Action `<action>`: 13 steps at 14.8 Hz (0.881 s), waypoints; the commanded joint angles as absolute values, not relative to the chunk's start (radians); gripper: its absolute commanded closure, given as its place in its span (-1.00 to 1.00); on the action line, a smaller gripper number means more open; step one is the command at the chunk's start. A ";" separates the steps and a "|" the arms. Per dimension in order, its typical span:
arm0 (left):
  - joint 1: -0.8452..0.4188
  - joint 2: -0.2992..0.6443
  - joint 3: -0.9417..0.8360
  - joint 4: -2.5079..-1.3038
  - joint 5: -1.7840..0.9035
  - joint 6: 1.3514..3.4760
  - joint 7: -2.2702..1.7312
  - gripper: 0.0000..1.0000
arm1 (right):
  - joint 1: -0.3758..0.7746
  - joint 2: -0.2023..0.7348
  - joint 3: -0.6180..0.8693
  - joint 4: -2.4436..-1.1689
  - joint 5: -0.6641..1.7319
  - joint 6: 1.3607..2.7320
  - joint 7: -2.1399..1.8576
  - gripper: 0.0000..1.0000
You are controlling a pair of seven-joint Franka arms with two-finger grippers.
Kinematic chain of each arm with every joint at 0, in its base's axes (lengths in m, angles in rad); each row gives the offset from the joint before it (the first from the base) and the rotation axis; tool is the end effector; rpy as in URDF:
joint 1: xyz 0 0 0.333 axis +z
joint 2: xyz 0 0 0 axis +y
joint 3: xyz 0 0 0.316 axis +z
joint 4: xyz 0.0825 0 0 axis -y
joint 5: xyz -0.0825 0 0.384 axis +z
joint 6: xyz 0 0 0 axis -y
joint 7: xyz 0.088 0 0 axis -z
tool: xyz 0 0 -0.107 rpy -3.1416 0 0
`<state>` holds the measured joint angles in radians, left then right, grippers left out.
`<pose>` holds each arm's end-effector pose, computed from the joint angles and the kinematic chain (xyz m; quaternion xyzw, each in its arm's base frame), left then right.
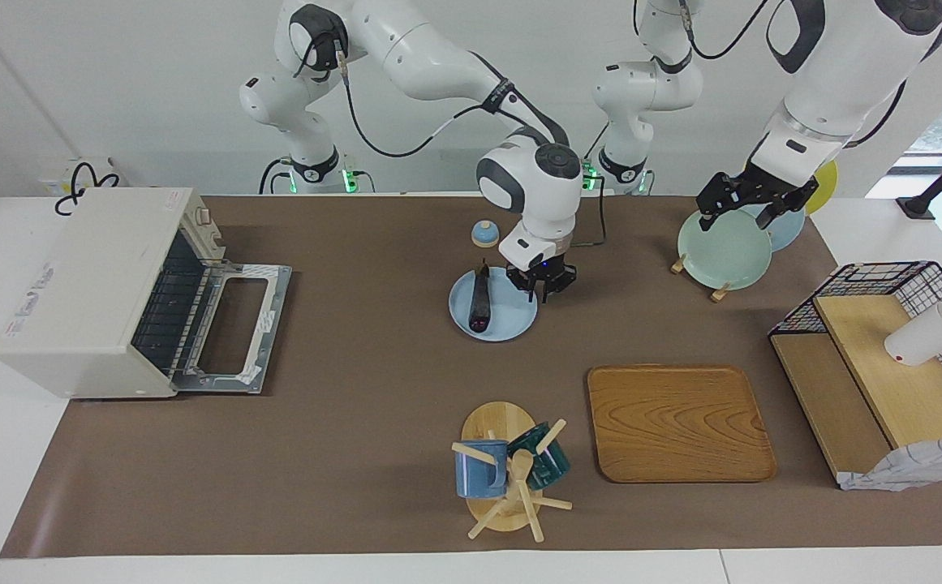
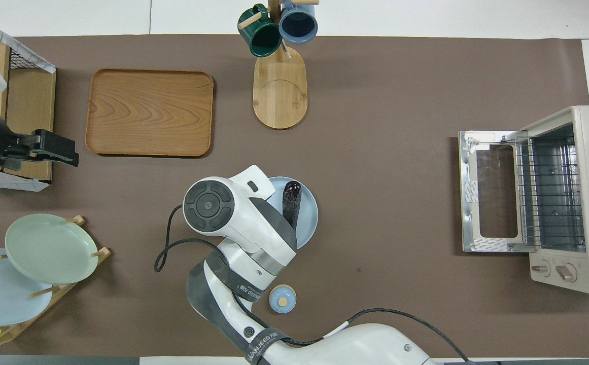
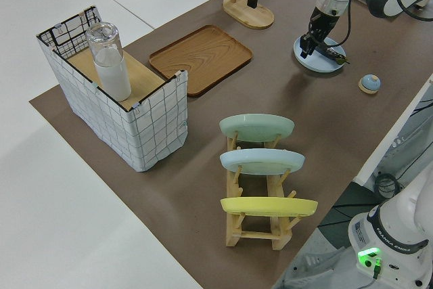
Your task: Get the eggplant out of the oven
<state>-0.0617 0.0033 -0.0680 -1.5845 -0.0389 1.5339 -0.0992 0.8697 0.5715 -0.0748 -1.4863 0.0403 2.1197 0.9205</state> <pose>0.5458 -0.0755 0.6132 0.9993 -0.0154 -0.0290 0.0164 0.4914 0.5163 0.3469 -0.9973 0.0661 -0.0227 0.0224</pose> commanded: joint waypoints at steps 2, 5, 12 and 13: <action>-0.063 0.000 -0.071 -1.586 -0.044 1.528 -0.112 -1.00 | 0.822 0.511 -0.075 -1.456 0.023 1.995 0.867 0.28; -0.071 -0.014 -0.075 -1.609 -0.044 1.525 -0.110 -1.00 | 0.702 0.408 -0.080 -1.518 0.005 1.844 0.781 0.47; -0.276 -0.009 -0.081 -1.762 -0.061 1.780 -0.259 -1.00 | 0.407 0.192 -0.080 -2.033 -0.126 2.082 0.433 1.00; -0.326 0.006 -0.081 -1.788 -0.080 1.840 -0.285 -1.00 | 0.379 0.186 -0.080 -2.078 -0.156 2.135 0.398 1.00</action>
<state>-0.2381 0.0063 -0.0899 -1.7022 -0.0539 1.7248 -0.2323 0.4188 0.2564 -0.0975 -1.9190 -0.1061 2.0157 0.4387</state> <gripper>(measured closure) 0.000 0.991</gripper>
